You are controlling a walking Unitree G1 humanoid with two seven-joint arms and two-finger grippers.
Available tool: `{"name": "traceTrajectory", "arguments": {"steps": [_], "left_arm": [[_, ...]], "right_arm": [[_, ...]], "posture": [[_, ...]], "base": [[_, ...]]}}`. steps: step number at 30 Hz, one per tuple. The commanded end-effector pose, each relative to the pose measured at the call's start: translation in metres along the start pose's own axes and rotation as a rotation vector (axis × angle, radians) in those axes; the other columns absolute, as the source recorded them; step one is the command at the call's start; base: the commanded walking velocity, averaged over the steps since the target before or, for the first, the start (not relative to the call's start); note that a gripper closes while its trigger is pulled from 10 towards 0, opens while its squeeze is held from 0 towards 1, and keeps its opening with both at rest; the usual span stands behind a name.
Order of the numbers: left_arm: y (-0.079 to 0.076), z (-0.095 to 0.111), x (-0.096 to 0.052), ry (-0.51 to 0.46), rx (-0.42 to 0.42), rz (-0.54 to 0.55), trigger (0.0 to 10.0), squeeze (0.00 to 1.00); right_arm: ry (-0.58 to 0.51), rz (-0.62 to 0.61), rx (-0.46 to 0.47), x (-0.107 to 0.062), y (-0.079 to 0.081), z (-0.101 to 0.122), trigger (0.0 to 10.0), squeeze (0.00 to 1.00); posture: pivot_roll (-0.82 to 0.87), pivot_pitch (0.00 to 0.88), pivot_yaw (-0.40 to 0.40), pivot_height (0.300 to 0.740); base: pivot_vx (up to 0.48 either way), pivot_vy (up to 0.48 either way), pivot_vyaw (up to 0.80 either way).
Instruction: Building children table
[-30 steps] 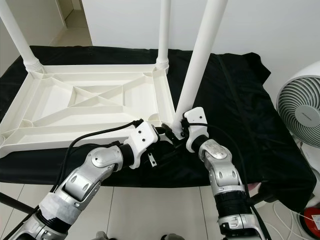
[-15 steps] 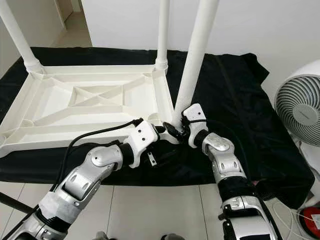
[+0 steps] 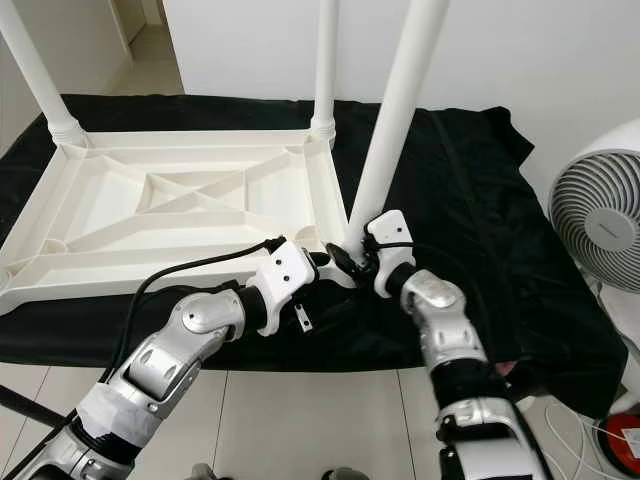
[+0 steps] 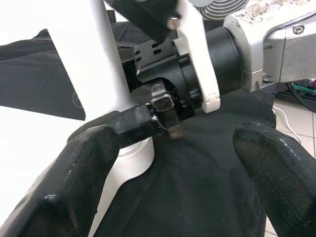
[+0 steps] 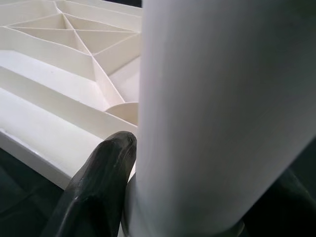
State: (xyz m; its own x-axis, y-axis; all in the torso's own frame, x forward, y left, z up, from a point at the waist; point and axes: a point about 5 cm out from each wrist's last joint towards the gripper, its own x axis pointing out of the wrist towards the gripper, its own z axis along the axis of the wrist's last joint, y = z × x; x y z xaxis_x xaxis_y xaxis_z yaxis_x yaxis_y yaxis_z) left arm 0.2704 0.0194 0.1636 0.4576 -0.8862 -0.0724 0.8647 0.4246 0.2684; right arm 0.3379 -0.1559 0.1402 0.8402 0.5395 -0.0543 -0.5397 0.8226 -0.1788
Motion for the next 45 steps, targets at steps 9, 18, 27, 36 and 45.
{"name": "traceTrajectory", "arguments": {"steps": [9,18,27,36,45], "left_arm": [[-0.006,-0.004,0.002,0.014,-0.02,-0.038,10.0,0.0],[-0.007,-0.004,0.004,0.01,-0.019,-0.047,10.0,0.0],[-0.009,-0.003,0.006,0.007,-0.012,-0.061,10.0,0.0],[-0.009,-0.003,0.006,0.004,-0.011,-0.057,10.0,0.0],[-0.007,-0.004,0.004,0.009,-0.007,-0.057,10.0,0.0]], "right_arm": [[0.026,-0.405,0.198,-0.006,0.014,-0.007,10.0,0.0],[0.049,-0.653,0.193,-0.019,0.039,-0.011,10.0,0.0],[0.062,-0.661,0.21,-0.021,0.042,-0.006,10.0,0.0],[0.005,-0.616,0.19,-0.018,0.042,0.003,10.0,1.0],[-0.067,-0.132,0.093,-0.017,0.018,0.017,10.0,0.0]], "posture": [[-0.13,0.06,0.012,0.74],[-0.13,0.055,0.008,0.74],[-0.14,0.041,0.007,0.74],[-0.14,0.031,0.0,0.74],[-0.14,0.036,0.005,0.74]], "base": [[0.0,0.0,0.0],[0.0,0.0,0.0],[0.0,0.0,0.0],[0.0,0.0,0.0],[0.0,0.0,0.0]]}}
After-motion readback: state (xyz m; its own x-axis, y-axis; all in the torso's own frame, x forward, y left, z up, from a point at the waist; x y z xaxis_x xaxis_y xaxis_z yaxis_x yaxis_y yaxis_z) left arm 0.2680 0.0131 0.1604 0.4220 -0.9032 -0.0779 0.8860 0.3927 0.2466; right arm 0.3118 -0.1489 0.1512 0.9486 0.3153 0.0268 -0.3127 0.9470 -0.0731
